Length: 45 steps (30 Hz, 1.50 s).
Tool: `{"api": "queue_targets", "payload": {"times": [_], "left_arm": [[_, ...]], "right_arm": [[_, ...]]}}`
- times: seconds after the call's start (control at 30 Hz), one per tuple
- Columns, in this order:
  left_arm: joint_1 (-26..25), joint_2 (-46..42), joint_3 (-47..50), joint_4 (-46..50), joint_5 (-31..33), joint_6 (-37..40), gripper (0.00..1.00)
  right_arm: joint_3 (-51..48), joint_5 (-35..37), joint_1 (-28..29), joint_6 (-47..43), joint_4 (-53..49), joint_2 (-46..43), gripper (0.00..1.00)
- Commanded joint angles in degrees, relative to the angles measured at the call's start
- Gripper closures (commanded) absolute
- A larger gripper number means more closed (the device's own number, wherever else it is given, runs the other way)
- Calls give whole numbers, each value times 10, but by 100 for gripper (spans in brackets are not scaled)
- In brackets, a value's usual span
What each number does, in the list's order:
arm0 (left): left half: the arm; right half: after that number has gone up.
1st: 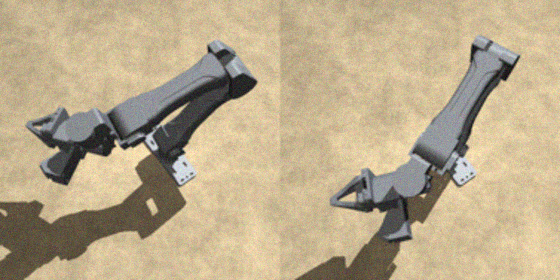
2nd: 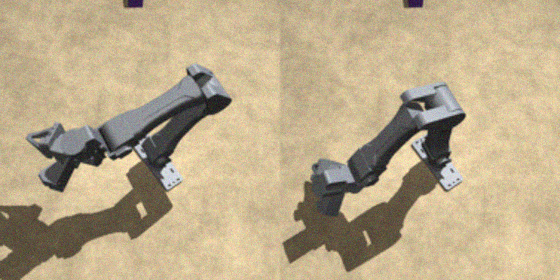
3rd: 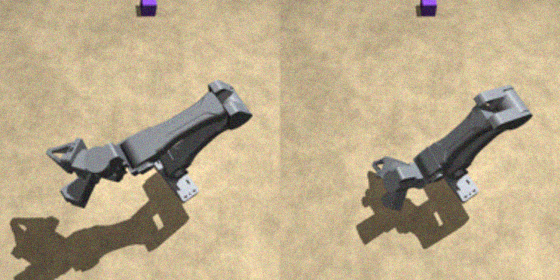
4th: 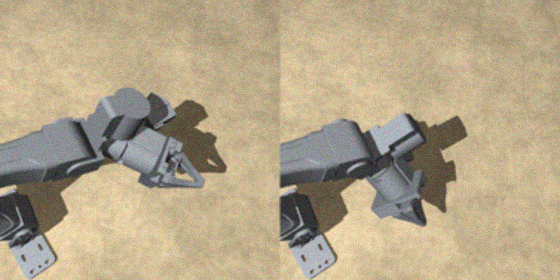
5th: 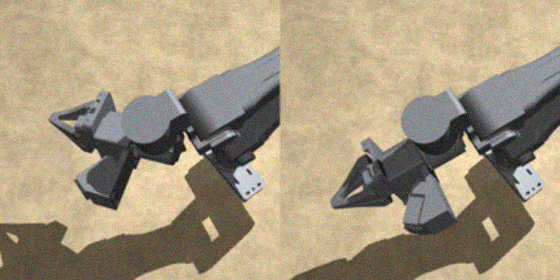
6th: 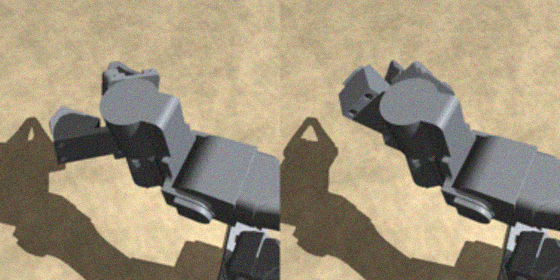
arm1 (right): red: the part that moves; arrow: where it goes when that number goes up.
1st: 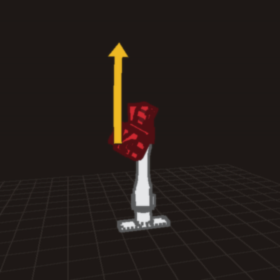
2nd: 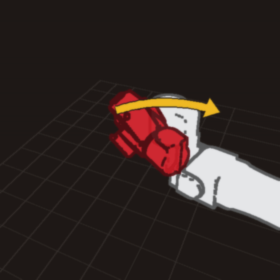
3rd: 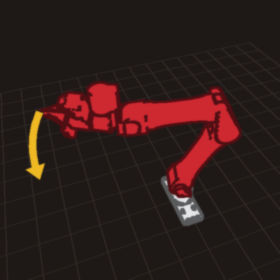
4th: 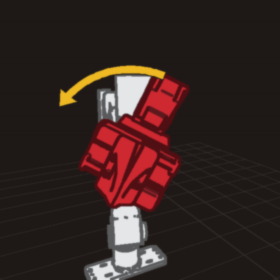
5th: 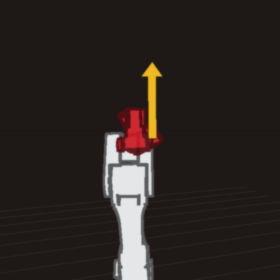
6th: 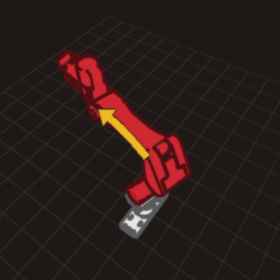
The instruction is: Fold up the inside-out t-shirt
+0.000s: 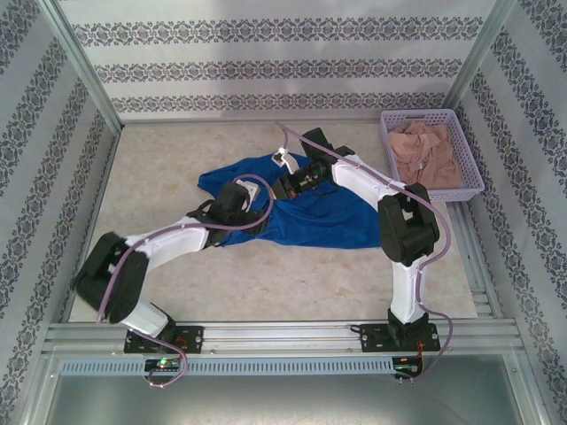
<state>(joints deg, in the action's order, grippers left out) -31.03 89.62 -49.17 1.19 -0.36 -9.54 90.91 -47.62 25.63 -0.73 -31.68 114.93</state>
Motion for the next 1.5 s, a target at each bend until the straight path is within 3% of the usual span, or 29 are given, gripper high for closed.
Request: {"api": "queue_targets", "payload": {"times": [0.0, 0.1, 0.13, 0.2, 0.27, 0.37, 0.43, 0.57, 0.63, 0.83, 1.0, 1.13, 1.3, 1.47], "left_arm": [[7, 46, -42, -22, 10, 44, 37], [29, 37, -57, -20, -85, 14, 67], [37, 29, -64, -12, -148, 3, 79], [43, 18, -85, 23, -277, -24, 91], [41, 6, -88, 38, -410, -66, 94], [38, -28, -53, 26, -493, -126, 94], [38, -49, -33, 31, -502, -149, 96], [39, -79, 10, -22, -514, -227, 99], [38, -89, 28, -50, -508, -257, 100], [38, -96, 37, -50, -486, -267, 100], [37, -94, 34, -46, -487, -261, 100], [38, -105, 32, -28, -473, -249, 100], [37, -126, 22, 8, -451, -217, 98], [38, -128, 27, 22, -432, -200, 91]], "right_arm": [[-12, 0, -13, 8, -9, -43, 100], [-37, 97, -15, -18, -28, -75, 100], [-47, 126, -14, -29, -29, -88, 100], [-73, 175, -12, -39, -14, -115, 100], [-93, 232, -8, -46, -2, -142, 100], [-105, 297, 2, -52, 5, -165, 100], [-110, 316, 9, -45, 10, -171, 97], [-153, 336, 15, 10, 21, -207, 70], [-215, 307, 15, 34, 54, -261, 63], [-401, 242, 47, 100, 170, -441, 50], [-439, 234, 114, 126, 260, -416, 45], [-433, 208, 118, 122, 310, -355, 50], [-459, 200, 111, 112, 327, -355, 98], [-500, 208, 106, 96, 321, -402, 100]]}}
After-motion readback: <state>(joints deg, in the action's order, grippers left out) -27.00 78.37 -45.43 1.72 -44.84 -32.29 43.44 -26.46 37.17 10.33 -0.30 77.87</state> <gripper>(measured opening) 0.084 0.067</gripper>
